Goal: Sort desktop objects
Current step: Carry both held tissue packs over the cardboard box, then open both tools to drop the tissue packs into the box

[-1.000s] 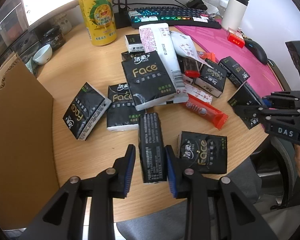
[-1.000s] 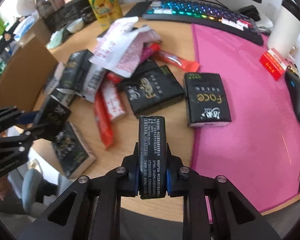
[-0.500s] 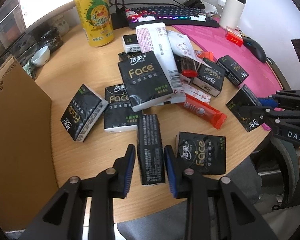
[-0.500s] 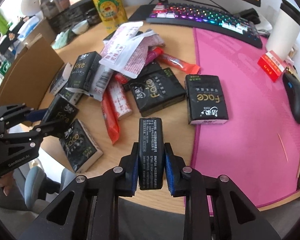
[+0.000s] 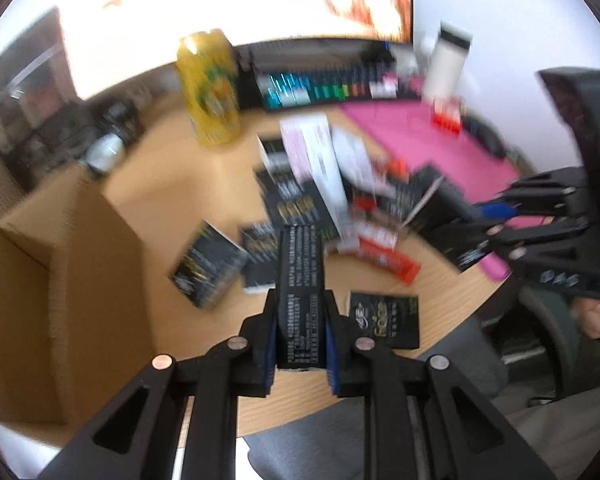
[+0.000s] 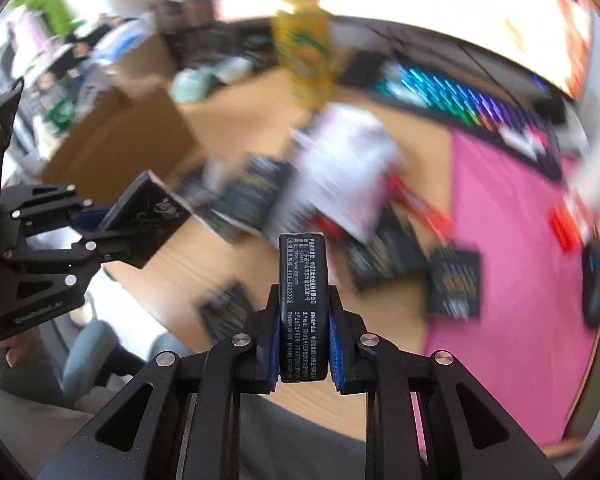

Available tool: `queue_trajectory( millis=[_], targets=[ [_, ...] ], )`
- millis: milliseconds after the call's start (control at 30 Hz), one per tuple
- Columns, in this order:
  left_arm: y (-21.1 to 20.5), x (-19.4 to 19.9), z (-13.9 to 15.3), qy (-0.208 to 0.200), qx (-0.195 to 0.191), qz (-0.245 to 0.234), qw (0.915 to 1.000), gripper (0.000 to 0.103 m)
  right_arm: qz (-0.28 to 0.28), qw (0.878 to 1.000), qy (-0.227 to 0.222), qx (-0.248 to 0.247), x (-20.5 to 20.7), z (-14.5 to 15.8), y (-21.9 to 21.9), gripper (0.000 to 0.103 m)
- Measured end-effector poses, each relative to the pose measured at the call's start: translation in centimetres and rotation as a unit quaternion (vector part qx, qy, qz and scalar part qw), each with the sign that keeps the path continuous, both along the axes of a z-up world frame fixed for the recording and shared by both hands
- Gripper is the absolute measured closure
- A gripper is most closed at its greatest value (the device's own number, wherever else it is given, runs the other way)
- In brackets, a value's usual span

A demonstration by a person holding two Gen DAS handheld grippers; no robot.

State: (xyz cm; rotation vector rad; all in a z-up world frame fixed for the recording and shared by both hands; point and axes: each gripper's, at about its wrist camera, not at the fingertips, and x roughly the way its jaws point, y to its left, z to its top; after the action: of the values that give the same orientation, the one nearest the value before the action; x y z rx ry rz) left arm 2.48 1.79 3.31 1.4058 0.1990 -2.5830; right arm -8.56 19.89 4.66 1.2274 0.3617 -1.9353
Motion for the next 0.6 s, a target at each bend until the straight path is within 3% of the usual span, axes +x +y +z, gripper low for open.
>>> queue_trajectory(
  millis=[133,233,433,600],
  targets=[
    [-3.1,3.9,4.9,0.067,-0.023,0.055,0.9959,0.083,0.068,0.997,0.016,-0.034,1.5,3.6,-5.6,0.082],
    [-6.7,7.4,6.9,0.085,-0.060,0.136,0.9853,0.083,0.127,0.989,0.036,-0.064,3.8,6.3,-11.2,0.082],
    [-13.6,11.8,4.7,0.044,-0.075,0.258,0.9621,0.083,0.198,0.976,0.018,-0.095,7.4,7.6,-21.1,0.082],
    [-15.6,12.5,2.1,0.022,-0.052,0.266,0.9625,0.083,0.206,0.976,0.011,-0.066,8.8,5.9,-25.0,0.082]
  ],
)
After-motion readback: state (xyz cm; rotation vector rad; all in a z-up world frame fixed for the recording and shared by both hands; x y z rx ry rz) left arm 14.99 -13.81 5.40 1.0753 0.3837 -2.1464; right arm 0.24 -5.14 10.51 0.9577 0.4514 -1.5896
